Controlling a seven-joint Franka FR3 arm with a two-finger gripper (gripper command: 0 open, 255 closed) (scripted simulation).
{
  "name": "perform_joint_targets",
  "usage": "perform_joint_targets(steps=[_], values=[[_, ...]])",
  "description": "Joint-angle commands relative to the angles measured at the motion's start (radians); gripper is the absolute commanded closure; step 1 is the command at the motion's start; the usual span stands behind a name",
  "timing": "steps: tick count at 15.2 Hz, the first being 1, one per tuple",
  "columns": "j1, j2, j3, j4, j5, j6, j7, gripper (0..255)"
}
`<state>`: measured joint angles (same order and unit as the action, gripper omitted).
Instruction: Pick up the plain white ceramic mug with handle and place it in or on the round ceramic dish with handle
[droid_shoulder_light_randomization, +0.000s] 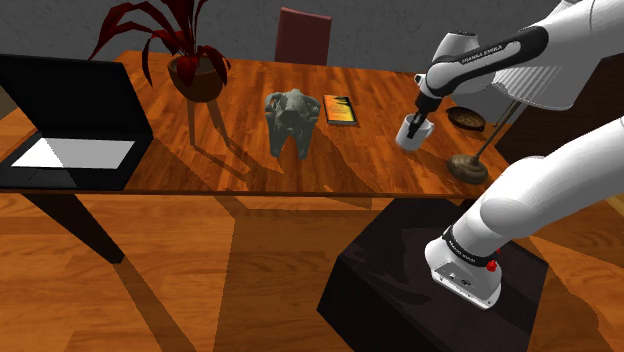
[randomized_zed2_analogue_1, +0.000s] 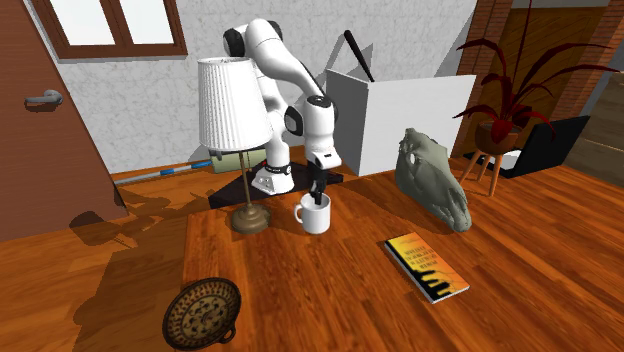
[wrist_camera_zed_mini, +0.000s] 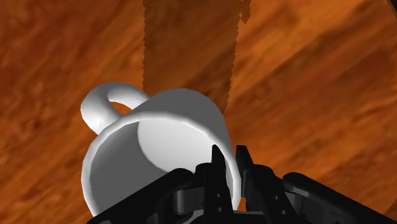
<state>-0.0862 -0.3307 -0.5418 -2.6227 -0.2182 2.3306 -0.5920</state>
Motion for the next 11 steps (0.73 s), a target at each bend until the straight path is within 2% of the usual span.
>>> perform_joint_targets(steps=[1, 11], values=[[-0.003, -0.022, 0.009, 0.014, -0.005, -0.036, 0.006, 255], [-0.013, -0.110, 0.046, 0.090, -0.012, -0.196, 0.022, 255]])
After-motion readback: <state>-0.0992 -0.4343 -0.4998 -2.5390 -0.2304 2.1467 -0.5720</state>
